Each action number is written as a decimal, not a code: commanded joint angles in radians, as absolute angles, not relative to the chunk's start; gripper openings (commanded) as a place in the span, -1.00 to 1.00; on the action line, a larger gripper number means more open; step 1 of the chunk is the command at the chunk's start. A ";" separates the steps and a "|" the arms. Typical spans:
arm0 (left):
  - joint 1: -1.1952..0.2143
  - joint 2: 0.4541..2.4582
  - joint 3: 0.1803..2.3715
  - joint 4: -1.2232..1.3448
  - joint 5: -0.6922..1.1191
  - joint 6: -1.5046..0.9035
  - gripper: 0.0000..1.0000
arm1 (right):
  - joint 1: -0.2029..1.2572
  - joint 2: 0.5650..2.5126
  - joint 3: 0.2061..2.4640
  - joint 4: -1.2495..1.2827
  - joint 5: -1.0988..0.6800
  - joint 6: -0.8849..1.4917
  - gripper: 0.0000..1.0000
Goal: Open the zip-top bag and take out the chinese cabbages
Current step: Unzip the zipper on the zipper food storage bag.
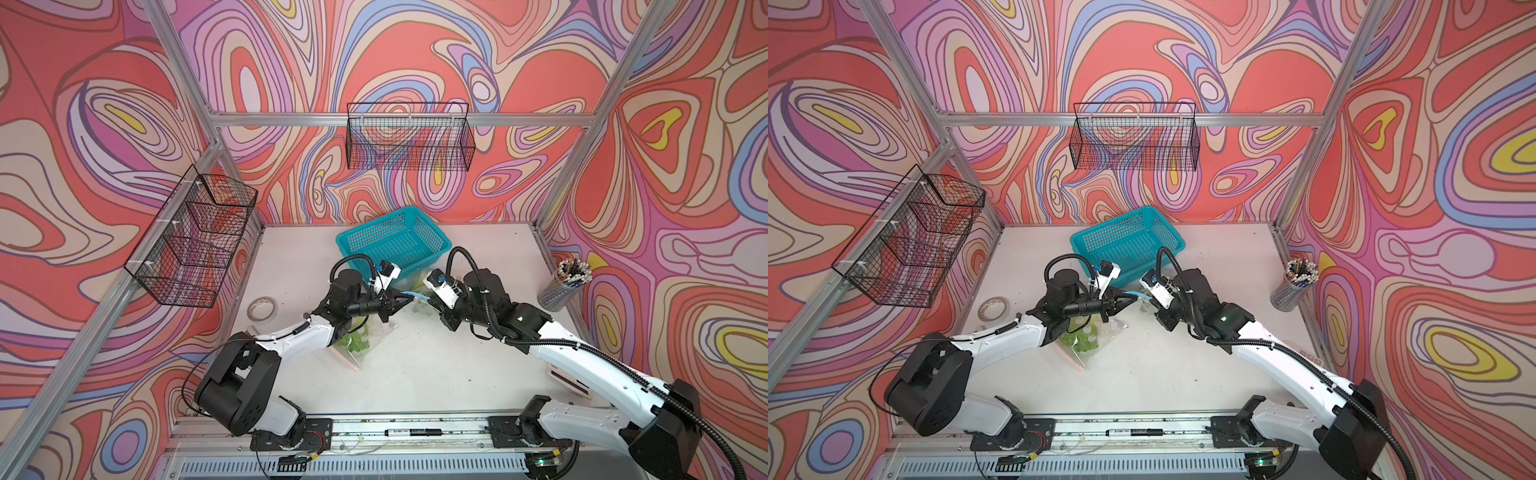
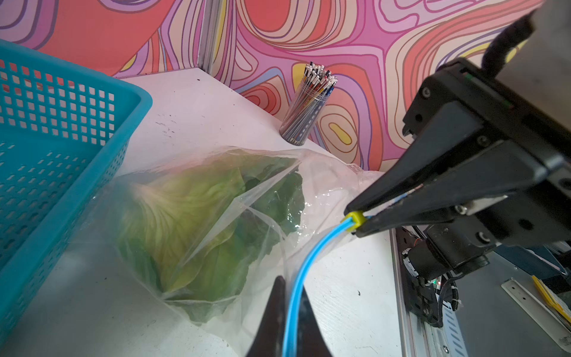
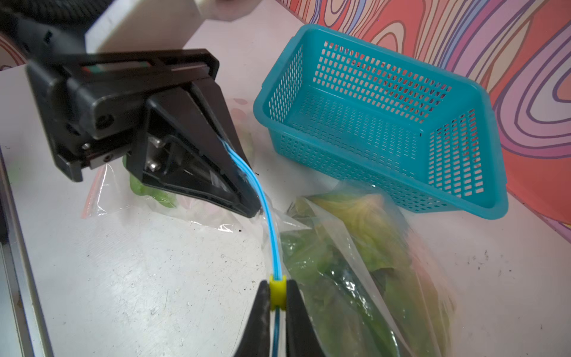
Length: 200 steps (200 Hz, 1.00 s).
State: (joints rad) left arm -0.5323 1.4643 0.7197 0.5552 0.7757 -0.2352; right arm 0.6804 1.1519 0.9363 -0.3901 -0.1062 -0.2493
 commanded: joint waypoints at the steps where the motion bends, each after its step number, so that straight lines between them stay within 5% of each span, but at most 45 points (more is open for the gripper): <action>1: -0.538 1.454 0.723 0.547 0.754 -0.219 -1.00 | 0.676 1.137 0.933 -0.390 -0.078 -0.257 -1.00; 135: -0.493 1.373 0.667 0.543 0.383 -0.322 -1.00 | 0.670 1.023 1.047 -0.816 0.183 -0.195 -1.00; 200: -0.464 1.360 0.634 0.594 0.342 -0.383 -1.00 | 0.670 1.007 1.093 -0.942 0.270 -0.157 -1.00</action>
State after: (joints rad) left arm -0.5068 1.3819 0.6586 0.5655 0.4515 -0.3466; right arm 0.6823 1.0401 1.0592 -0.8043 0.1600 -0.1806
